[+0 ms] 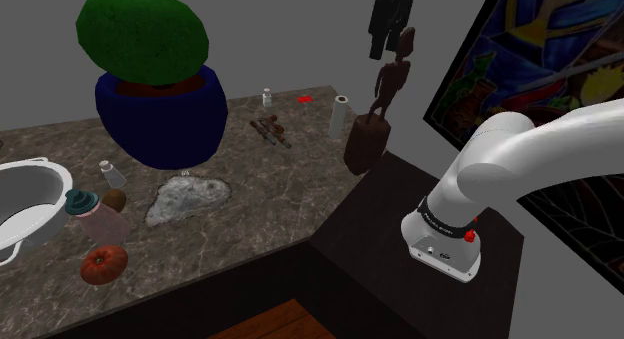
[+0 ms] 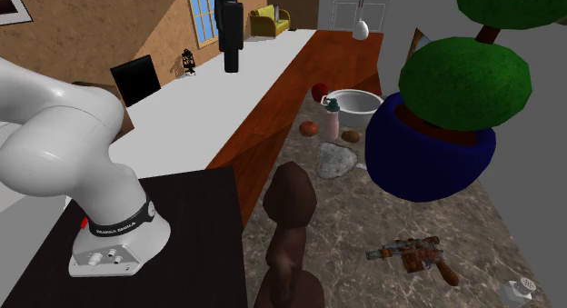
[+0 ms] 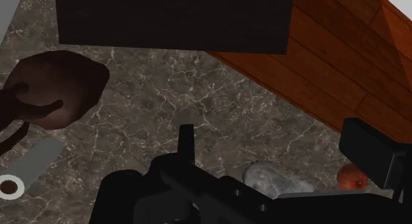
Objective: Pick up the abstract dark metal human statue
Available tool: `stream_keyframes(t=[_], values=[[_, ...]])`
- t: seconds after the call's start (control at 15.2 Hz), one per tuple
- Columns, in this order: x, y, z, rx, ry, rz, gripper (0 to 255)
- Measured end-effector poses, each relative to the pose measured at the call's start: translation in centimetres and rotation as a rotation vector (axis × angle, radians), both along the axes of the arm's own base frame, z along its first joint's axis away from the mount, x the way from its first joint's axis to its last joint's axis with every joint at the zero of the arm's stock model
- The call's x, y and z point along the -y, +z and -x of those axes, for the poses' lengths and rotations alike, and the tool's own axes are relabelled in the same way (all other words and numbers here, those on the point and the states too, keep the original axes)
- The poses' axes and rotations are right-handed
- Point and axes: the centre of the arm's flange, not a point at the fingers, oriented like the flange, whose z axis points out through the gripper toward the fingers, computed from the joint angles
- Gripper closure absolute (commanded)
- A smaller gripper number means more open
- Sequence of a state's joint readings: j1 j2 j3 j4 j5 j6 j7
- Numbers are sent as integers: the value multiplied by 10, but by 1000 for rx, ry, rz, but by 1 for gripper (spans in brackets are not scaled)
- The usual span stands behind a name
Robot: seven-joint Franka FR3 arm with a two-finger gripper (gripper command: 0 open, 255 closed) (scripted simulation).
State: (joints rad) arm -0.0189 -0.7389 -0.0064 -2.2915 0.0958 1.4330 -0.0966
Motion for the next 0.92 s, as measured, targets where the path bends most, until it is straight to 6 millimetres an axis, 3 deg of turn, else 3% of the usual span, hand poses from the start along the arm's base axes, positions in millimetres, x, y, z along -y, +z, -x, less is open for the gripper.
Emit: stream_keyframes(t=[0.2,0.92], values=[[9,-13,-9,-33,36,10,0],[77,-122,-76,-327,367,103,0]])
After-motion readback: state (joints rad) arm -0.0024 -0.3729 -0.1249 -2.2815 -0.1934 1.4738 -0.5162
